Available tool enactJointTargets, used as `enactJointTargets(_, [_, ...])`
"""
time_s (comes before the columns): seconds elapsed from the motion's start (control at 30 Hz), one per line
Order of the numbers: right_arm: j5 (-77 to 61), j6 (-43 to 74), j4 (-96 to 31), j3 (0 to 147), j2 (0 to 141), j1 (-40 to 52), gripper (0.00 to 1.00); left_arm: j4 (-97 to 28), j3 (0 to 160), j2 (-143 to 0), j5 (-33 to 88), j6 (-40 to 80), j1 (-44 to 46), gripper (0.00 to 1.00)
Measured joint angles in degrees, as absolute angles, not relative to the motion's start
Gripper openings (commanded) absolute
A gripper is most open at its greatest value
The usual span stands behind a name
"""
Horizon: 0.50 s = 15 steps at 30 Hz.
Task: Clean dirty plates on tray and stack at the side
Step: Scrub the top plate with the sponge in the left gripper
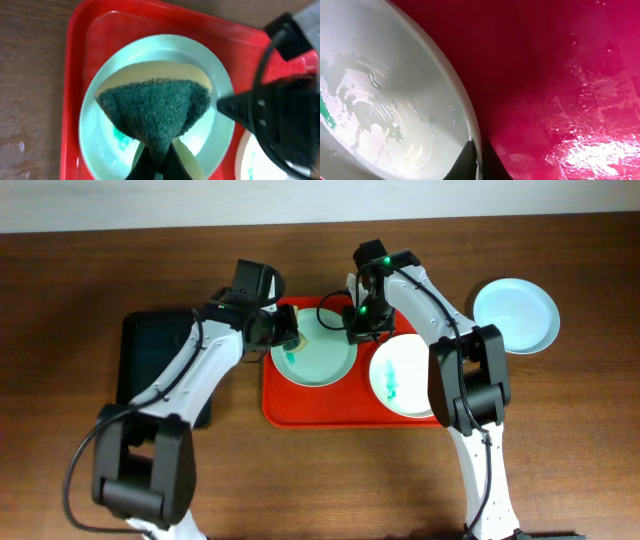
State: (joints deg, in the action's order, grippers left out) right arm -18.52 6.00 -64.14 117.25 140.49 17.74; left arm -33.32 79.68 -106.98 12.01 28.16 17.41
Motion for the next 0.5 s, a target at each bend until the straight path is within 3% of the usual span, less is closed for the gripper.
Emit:
enactJointTargets(0.3, [-19.57,6.07,-62.85,116.97,140.44,17.74,0.04,-24.08,79.33,-118.63,12.71,29.87,19.16,0.00])
enactJointTargets(0.5, [-20.14,6.09,-62.30,116.88,140.44,17.98,0.04,-33.34,81.80,-119.57,2.90,29.87,19.73,0.00])
